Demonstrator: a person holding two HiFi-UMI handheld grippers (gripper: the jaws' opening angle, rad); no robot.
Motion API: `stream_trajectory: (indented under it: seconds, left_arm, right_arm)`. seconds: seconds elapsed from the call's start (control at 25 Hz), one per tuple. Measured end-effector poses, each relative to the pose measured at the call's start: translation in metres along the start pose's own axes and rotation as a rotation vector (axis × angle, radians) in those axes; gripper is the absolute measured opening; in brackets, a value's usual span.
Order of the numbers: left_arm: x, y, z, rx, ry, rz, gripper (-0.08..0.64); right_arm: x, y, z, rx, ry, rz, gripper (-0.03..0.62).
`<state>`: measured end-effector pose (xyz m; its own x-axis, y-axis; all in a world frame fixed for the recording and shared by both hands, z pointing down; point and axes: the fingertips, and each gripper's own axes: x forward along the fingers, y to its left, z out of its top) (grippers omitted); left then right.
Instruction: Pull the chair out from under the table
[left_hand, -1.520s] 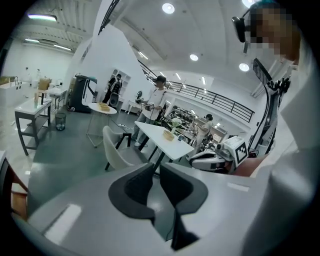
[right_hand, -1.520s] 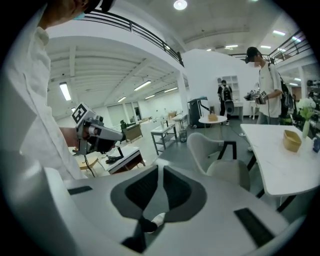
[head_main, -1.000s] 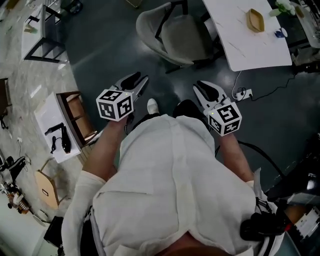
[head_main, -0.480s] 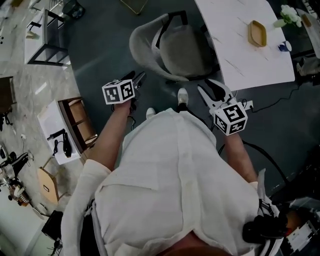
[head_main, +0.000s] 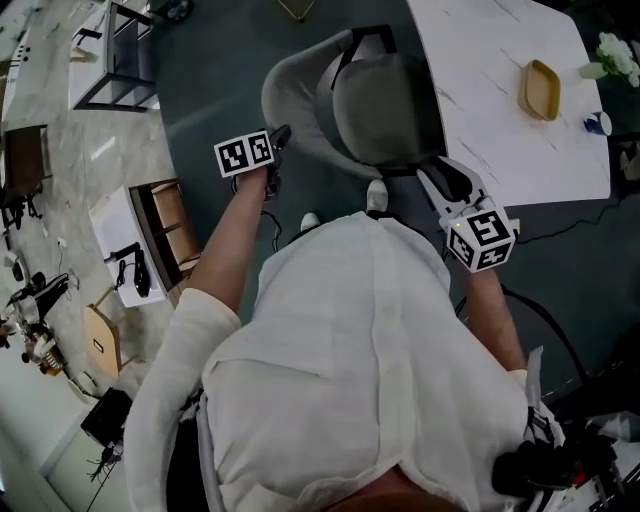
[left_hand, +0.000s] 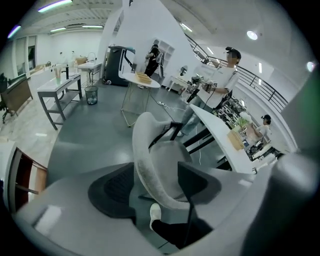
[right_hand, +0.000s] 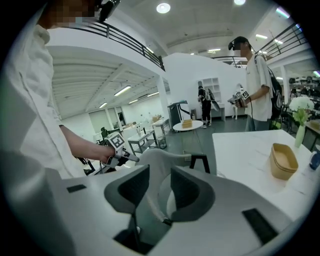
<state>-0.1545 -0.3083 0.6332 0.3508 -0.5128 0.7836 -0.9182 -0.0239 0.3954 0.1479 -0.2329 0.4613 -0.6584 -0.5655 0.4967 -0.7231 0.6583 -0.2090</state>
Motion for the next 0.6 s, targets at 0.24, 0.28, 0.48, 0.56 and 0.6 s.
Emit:
stream_trajectory:
  seconds: [0.24, 0.28, 0.48, 0.56, 0.6]
  left_arm:
    - [0.034, 0.023, 0.011, -0.024, 0.04, 0.061, 0.259]
    - [0.038, 0.027, 0.011, -0.028, 0.051, 0.066, 0.259]
    - [0.059, 0.037, 0.005, -0.052, 0.119, 0.061, 0.259]
    - [0.067, 0.038, 0.002, -0.062, 0.145, 0.058, 0.259]
    - [0.072, 0.037, 0.0, -0.07, 0.158, 0.05, 0.258]
  right_arm:
    - [0.001, -0.024, 0.002, -0.008, 0.027, 0.01, 0.118]
    - [0.002, -0.027, 0.003, -0.009, 0.031, 0.01, 0.118]
    - [-0.001, -0.039, 0.005, -0.009, 0.047, -0.004, 0.118]
    - [-0.003, -0.043, 0.003, -0.007, 0.058, -0.009, 0.118]
    - [-0.005, -0.045, 0.002, -0.005, 0.061, -0.01, 0.118]
